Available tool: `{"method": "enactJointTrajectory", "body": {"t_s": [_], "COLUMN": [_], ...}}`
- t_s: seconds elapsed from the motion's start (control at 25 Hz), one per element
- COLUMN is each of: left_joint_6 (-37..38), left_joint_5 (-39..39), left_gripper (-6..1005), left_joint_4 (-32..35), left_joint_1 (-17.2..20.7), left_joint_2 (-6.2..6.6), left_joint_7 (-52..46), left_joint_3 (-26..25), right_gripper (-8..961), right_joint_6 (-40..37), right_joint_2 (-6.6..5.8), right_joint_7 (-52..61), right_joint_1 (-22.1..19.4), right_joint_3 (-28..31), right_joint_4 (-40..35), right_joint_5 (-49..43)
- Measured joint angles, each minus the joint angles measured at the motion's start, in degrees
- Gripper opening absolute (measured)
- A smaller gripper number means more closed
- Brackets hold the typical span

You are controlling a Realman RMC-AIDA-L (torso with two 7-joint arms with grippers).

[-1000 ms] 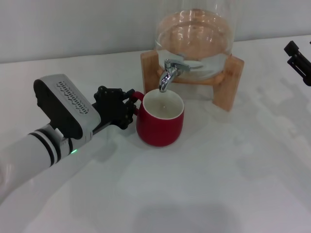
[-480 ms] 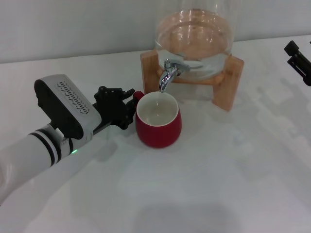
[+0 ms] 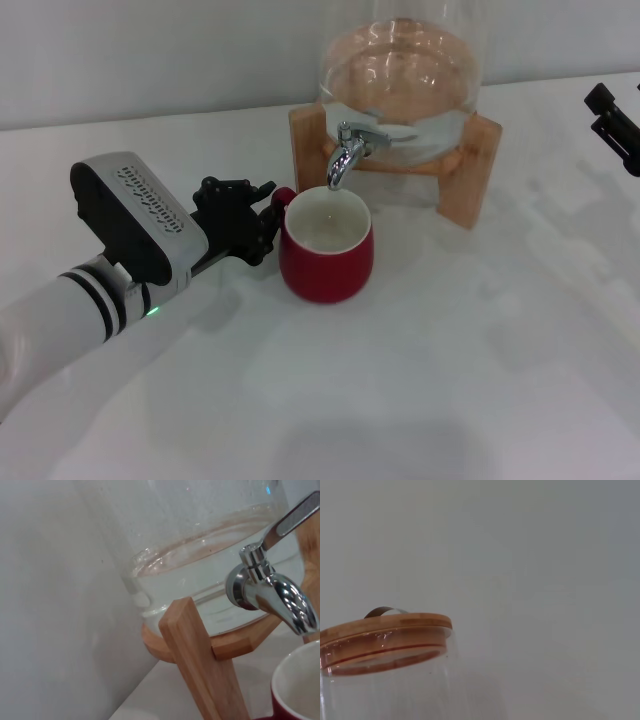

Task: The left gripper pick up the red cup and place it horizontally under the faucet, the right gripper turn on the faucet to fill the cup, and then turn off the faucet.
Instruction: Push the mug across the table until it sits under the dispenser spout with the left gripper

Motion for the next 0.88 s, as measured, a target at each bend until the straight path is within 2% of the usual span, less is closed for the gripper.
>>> {"method": "enactJointTrajectory", "body": {"t_s": [0.88], "left_joint_6": [-0.19], "left_joint_5": [-0.08], "left_gripper": [228], "left_joint_4": [-0.01], "left_joint_1": [-0.21], "left_joint_2": [0.0], "left_joint_7": [0.0], "left_joint_3": [0.24], "right_gripper": [868], "right_joint_6": [-0.51], "right_joint_2": [-0.08], "right_joint_7": [0.55], "right_joint_1": [0.01], "right_joint_3": [0.0], "right_joint_4": [0.0], "right_joint_5": [0.02]}}
